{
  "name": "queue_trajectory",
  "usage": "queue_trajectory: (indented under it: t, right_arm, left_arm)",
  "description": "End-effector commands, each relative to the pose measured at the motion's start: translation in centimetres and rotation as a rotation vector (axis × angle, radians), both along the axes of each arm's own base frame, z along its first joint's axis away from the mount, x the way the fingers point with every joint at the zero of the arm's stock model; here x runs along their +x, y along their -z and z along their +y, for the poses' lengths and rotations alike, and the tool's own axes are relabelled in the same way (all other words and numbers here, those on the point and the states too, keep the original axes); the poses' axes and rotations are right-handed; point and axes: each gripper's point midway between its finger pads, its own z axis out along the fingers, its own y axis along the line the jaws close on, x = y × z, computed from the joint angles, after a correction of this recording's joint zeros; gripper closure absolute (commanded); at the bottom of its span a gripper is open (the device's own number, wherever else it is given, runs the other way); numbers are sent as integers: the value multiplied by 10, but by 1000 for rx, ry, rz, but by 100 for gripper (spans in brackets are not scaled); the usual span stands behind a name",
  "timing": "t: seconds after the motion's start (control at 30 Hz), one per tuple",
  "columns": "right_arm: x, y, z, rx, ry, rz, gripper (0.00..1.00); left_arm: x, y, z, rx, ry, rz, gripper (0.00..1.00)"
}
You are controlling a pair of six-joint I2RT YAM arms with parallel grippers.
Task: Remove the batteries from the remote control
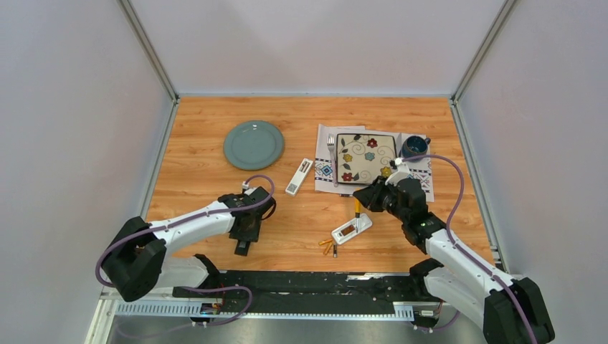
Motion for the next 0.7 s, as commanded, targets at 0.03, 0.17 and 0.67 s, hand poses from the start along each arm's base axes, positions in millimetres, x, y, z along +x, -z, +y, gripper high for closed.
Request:
queue_trajectory:
  t: [0.03,0.17,0.67]
  right_arm:
    - [8,-25,-5,-1,26,-76,100]
    - [8,-29,-11,-15,39,-83,100]
    - [6,-35,-18,-21,60,-92,100]
  left_arm:
    - [25,-4,-25,-36,84,-42,59]
    - [41,-22,-46,-82,163,-93,59]
    - [65,-52,-137,-71,474,-165,58]
